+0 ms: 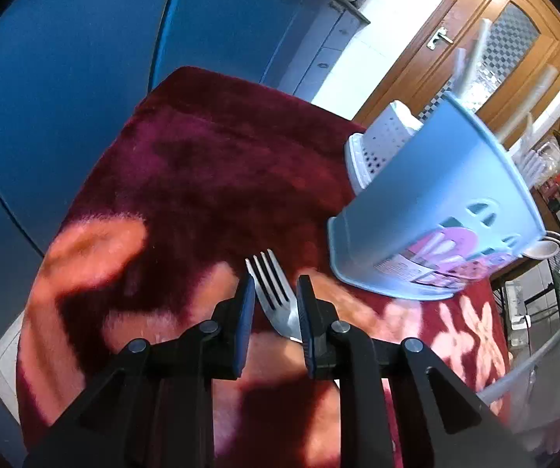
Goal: Organize utensils
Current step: 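Lift the forks up over the blue holder with both tools, then lower the forks into the holder and open both tools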
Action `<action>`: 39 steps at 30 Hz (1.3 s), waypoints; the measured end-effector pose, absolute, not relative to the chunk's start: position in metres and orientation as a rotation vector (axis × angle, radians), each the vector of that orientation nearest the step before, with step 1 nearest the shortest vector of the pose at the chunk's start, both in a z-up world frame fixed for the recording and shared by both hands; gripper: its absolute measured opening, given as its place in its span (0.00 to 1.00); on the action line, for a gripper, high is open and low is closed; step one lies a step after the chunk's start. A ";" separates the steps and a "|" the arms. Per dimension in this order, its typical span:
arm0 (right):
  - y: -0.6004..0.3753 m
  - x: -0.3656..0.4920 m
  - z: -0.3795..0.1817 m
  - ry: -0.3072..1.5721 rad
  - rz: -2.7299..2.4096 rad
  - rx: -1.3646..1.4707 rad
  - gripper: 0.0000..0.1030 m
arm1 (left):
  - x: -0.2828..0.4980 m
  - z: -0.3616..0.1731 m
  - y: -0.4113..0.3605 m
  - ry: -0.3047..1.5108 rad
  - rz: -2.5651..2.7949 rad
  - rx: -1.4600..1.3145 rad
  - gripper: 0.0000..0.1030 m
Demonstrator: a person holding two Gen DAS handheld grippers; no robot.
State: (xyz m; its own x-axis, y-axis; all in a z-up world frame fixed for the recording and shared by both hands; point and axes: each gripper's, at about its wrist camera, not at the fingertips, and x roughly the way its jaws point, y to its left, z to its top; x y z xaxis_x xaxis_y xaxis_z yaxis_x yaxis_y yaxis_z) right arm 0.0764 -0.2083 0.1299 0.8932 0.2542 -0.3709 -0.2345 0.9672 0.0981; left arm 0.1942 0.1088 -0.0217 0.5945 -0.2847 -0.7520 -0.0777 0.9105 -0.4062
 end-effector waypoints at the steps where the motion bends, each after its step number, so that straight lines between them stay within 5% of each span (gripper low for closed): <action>1: -0.208 0.078 0.129 0.395 0.252 0.051 0.04 | 0.197 -0.026 0.111 0.938 -0.129 -0.439 0.20; 10: -0.208 0.093 0.116 0.432 0.254 0.062 0.04 | 0.210 -0.042 0.112 0.920 -0.170 -0.483 0.20; 14: -0.206 0.096 0.112 0.442 0.256 0.065 0.04 | 0.211 -0.039 0.106 0.903 -0.181 -0.470 0.03; 18: -0.206 0.097 0.112 0.439 0.255 0.065 0.04 | 0.204 -0.029 0.100 0.865 -0.170 -0.437 0.03; 39: -0.215 0.094 0.166 0.296 0.205 -0.017 0.04 | 0.136 0.140 0.056 0.387 -0.207 -0.247 0.00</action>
